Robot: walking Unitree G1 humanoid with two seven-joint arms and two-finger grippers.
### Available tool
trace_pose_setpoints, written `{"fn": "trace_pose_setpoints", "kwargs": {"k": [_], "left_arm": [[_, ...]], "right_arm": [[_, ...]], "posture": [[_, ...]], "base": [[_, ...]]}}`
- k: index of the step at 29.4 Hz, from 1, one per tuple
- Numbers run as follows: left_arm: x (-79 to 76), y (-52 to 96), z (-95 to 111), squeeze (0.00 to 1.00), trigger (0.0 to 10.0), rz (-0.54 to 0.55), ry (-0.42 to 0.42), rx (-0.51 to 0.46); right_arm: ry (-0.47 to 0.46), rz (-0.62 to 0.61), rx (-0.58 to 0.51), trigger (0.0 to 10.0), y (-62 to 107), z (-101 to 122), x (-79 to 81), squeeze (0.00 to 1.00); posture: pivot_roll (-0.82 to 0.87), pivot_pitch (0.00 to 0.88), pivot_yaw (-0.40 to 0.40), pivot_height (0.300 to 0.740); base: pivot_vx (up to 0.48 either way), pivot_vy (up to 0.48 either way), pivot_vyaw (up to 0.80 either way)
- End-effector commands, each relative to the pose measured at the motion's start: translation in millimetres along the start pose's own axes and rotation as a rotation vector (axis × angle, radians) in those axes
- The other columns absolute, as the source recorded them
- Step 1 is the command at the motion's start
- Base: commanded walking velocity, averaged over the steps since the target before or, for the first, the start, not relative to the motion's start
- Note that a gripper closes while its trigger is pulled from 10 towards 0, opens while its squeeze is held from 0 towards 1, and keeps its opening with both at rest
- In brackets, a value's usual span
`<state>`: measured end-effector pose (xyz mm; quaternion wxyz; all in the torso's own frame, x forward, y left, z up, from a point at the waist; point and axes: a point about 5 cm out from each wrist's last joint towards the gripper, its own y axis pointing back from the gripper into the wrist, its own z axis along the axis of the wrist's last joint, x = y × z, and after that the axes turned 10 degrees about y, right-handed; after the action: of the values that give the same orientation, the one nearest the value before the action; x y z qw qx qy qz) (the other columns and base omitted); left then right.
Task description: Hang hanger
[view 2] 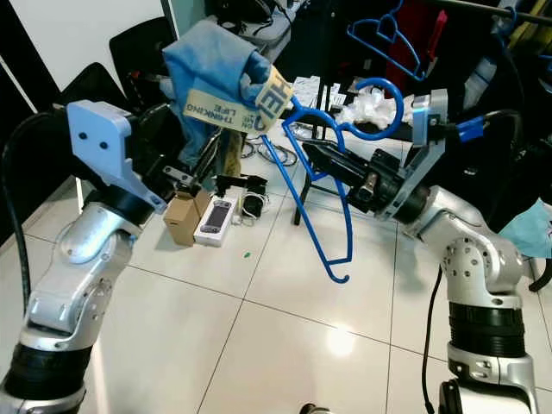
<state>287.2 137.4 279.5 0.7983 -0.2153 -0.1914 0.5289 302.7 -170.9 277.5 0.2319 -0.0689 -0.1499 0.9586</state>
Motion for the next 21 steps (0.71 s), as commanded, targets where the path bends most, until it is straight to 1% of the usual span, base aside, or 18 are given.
{"fn": "trace_pose_setpoints", "kwargs": {"k": [1,4,5,6,7,9,12,14,21], "left_arm": [[-0.8,2.0,-0.7,0.0,10.0,-0.007,-0.043,-0.001],[-0.6,2.9,-0.9,0.0,10.0,-0.038,-0.17,0.006],[-0.5,3.0,-1.0,0.0,10.0,-0.04,-0.19,0.007],[-0.5,3.0,-1.0,0.0,10.0,-0.04,-0.19,0.007],[-0.2,2.8,-1.3,0.0,10.0,-0.057,-0.254,0.015],[-0.5,2.2,-2.0,0.0,10.0,-0.095,-0.342,0.024],[-2.5,1.4,-2.8,0.0,10.0,-0.153,-0.438,0.032],[-2.4,0.6,-1.9,0.0,10.0,-0.146,-0.456,0.023],[-5.1,-1.0,-0.3,0.0,10.0,-0.12,-0.464,-0.003]], "right_arm": [[0.007,0.031,-0.01,10.0,-3.6,3.2,3.1,0.0],[0.005,0.033,-0.009,10.0,-2.5,3.4,4.5,0.0],[0.005,0.033,-0.009,10.0,-2.4,3.4,4.8,0.0],[0.005,0.033,-0.009,10.0,-2.4,3.4,4.8,0.0],[0.004,0.035,-0.011,10.0,-2.2,4.0,5.2,0.0],[0.004,0.037,-0.013,10.0,-2.1,4.6,5.5,0.0],[0.005,0.037,-0.015,10.0,-2.4,5.2,5.5,0.0],[0.005,0.039,-0.016,10.0,-3.3,5.6,6.1,0.0],[0.004,0.046,-0.018,10.0,-4.4,5.7,7.5,0.0]], "posture": [[-0.03,0.152,-0.029,0.74],[-0.03,0.153,-0.028,0.74],[-0.03,0.153,-0.027,0.74],[-0.03,0.153,-0.027,0.74],[-0.03,0.153,-0.027,0.74],[-0.03,0.152,-0.027,0.74],[-0.03,0.152,-0.027,0.74],[-0.03,0.152,-0.028,0.74],[-0.03,0.152,-0.028,0.74]], "base": [[0.0,0.0,0.0],[0.0,0.0,0.0],[0.0,0.0,0.0],[0.0,0.0,0.0],[0.0,0.0,0.0],[0.0,0.0,0.0],[0.0,0.0,0.0],[0.0,0.0,0.0],[0.0,0.0,0.0]]}}
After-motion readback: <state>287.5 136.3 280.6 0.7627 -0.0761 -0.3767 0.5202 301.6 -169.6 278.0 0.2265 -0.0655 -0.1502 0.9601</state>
